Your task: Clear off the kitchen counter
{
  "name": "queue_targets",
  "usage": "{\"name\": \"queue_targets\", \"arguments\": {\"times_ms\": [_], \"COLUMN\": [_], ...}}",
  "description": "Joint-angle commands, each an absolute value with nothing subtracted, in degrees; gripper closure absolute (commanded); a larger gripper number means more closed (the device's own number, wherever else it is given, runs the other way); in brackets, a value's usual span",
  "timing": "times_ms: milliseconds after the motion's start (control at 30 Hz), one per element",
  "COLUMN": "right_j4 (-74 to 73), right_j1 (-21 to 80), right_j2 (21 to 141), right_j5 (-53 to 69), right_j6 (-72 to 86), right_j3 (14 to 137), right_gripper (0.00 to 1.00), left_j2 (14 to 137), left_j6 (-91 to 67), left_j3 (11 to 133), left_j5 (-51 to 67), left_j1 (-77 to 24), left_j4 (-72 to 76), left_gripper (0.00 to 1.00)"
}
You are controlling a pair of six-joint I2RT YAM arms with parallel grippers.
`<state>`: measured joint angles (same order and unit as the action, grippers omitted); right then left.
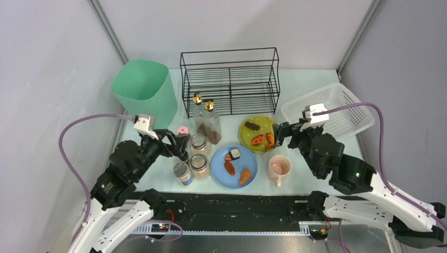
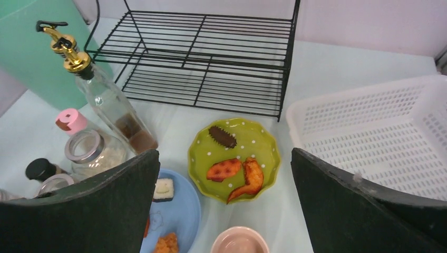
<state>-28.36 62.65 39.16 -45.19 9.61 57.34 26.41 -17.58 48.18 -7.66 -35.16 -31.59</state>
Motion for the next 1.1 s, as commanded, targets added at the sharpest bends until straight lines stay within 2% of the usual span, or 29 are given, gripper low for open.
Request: {"name": "queue_targets", "arguments": {"times_ms": [0,367,900,1067], "right_j4": [-24.1,-18.4,-1.5,5.6], "right_j1": [62.5,57.4,57.6,54.8], "right_j2": [42.0,44.2,66.2,71.8], "right_j5": [-48.9,-28.7,-17.8,-14.3], "right_j6": [7.7,7.1,2.3,6.3], "right_j3": [58.9,58.7,62.6,62.8], "right_gripper": [0.00,0.00,0.05,0.07], "left_j2": [23.8,19.9,21.0,20.4], "left_j6": [-17.4,-15.6,-14.0,-13.1], "left_j3": [48.7,48.0,44.8,44.1], "left_j5": [-15.0,-22.0,-21.4,-22.6], "left_j1": [-35.6,-35.5,-35.4,-35.3], "left_j4": [-31.4,-32.4,-33.6,-33.9], "left_gripper": [0.02,0.02,0.02,0.02]}}
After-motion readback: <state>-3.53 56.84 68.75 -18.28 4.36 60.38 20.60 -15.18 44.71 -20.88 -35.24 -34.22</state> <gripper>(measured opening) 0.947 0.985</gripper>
